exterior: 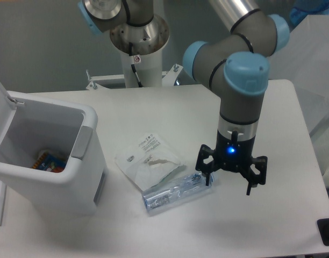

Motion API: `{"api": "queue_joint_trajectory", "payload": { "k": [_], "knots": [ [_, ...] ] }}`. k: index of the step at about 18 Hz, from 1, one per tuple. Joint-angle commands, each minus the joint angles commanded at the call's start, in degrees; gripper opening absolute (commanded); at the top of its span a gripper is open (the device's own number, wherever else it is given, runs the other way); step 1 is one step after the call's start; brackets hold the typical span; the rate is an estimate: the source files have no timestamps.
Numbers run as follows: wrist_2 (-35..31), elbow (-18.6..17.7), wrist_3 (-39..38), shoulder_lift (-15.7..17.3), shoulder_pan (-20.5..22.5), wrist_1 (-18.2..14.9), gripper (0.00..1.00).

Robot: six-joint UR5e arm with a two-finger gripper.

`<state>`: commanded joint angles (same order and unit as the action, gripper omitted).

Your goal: Open the trash can

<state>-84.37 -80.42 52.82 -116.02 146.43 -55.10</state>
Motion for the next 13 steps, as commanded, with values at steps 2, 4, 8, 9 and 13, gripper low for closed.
{"api": "queue_joint_trajectory", "payload": {
  "k": [2,4,8,9,13],
  "knots": [
    [-0.5,0.4,2.4,0.2,0.0,-2.7,1.0],
    [-2.6,1.1,7.7,0.3,-0.2,-4.7,1.0],
    [-4.4,2.1,10.9,0.0,-0.3,-7.5,1.0],
    [-5.3,2.5,11.3,-0.1,-0.3,-8.0,1.0],
    [-6.2,2.5,11.6,-0.2,-0.7,-8.3,1.0]
  ]
}}
